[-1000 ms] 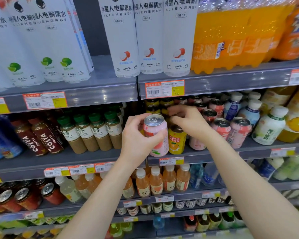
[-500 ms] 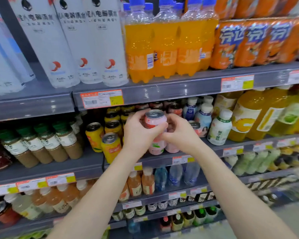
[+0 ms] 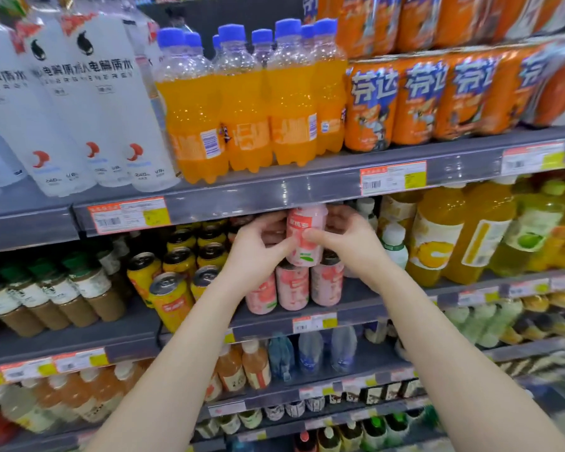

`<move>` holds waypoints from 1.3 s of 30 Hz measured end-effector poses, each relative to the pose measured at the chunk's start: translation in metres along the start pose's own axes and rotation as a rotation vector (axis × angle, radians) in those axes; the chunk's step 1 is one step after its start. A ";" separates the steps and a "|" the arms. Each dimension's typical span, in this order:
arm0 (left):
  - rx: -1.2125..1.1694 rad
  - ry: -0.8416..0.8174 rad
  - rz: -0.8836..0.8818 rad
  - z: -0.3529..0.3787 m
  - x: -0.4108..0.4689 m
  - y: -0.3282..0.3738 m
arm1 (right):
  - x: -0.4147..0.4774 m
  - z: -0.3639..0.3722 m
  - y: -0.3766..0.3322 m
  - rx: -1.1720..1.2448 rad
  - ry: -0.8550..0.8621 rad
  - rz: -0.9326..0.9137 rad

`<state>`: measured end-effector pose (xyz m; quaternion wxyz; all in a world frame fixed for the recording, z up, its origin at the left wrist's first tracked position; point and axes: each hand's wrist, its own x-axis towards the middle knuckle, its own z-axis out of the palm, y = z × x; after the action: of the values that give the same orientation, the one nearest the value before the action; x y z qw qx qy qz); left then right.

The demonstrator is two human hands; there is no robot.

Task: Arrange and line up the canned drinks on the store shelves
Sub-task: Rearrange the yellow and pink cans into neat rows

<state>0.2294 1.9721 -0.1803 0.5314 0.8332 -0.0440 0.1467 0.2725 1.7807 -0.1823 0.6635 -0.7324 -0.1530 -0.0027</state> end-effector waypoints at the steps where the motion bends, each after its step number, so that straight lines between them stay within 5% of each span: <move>1: 0.003 0.014 0.006 0.005 0.002 -0.001 | 0.002 -0.003 0.002 0.018 0.000 -0.004; 25: -0.014 0.186 -0.031 0.058 0.042 -0.014 | 0.042 -0.026 0.041 0.112 0.049 -0.038; 39: 0.167 0.160 -0.047 0.055 0.050 -0.038 | 0.050 -0.014 0.060 0.036 0.055 0.021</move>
<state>0.2971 1.9438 -0.2206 0.4651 0.8610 0.0305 0.2035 0.3370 1.7740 -0.2283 0.6807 -0.7214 -0.1269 -0.0131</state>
